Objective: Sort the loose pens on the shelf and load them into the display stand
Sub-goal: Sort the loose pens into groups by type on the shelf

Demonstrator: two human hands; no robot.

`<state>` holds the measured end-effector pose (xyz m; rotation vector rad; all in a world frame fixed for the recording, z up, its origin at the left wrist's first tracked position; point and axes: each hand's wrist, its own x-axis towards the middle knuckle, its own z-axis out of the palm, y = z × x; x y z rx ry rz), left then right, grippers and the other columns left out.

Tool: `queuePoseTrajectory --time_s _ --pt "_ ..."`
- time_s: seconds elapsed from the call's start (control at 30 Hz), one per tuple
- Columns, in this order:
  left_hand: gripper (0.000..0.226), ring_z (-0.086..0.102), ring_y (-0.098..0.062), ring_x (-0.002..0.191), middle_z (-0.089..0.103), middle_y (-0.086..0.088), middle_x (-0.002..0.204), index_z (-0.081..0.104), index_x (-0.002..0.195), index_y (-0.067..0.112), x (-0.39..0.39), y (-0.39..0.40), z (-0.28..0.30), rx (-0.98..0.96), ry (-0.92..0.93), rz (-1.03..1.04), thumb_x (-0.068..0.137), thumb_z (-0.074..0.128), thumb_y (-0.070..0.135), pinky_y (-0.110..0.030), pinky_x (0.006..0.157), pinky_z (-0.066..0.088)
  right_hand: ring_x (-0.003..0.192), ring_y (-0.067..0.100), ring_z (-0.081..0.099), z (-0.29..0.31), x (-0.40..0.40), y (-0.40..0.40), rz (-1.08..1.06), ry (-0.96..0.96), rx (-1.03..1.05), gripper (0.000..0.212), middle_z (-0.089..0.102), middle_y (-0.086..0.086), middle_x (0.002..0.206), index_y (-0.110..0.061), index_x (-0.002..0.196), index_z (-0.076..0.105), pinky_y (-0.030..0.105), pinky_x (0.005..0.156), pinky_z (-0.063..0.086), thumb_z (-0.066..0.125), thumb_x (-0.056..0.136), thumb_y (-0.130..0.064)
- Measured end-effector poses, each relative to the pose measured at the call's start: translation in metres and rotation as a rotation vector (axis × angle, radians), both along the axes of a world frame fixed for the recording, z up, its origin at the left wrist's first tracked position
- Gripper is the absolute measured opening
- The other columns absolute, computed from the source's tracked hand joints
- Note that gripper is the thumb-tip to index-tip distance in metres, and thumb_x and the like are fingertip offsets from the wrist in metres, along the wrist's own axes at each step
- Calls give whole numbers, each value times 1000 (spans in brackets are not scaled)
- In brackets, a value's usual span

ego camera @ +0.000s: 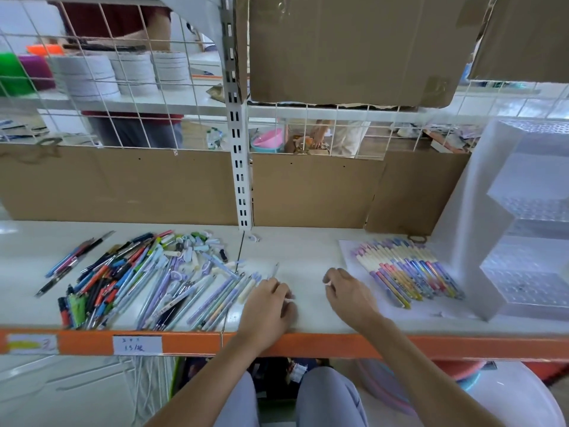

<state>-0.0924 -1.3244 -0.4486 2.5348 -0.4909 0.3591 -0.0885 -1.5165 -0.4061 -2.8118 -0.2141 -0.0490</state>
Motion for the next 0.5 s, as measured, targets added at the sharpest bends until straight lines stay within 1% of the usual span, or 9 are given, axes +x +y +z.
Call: queuePoseTrajectory --time_s 0.07,0.1,0.17,0.23,0.3,0.4,0.5 --pt "41 56 -19 95 58 -1 102 65 107 14 -3 9 3 14 -31 3 80 40 32 -30 78 46 92 23 59 0 -5 13 52 12 22 21 55 0 118 -17 114 49 29 69 39 35 99 -21" --pt "39 56 -20 93 58 -2 100 64 107 12 -5 16 4 25 -46 17 80 43 31 -30 75 45 92 23 59 0 -7 20 71 15 25 22 54 -1 119 -17 115 49 29 69 39 34 99 -21" --pt "26 55 -22 86 55 -3 93 64 100 11 -8 33 6 42 -71 67 81 54 25 -29 69 41 90 23 60 -1 -10 35 107 11 23 23 54 -1 119 -17 116 49 29 68 39 34 100 -21" --pt "17 54 -23 78 55 -4 87 63 91 11 -10 53 8 57 -91 114 78 60 21 -31 66 45 89 22 61 -1 -10 51 145 7 23 23 53 -1 119 -17 118 49 28 68 40 34 100 -22" --pt "13 55 -24 74 55 -4 84 63 86 10 -13 75 8 68 -91 160 74 66 17 -33 62 48 89 21 61 -2 -10 67 181 9 21 25 50 -2 122 -18 120 48 29 71 43 33 101 -23" --pt "14 57 -23 76 54 -3 86 65 85 11 -18 109 6 73 -84 245 73 72 14 -30 66 50 87 19 62 -6 -8 90 226 5 21 27 45 -3 122 -21 124 47 30 74 47 31 101 -25" --pt "15 57 -24 83 55 -5 92 65 88 11 -24 140 7 61 -83 367 74 73 12 -33 73 53 88 20 62 -11 -6 112 273 -2 -10 31 40 -2 123 -24 129 43 29 74 46 30 102 -29"
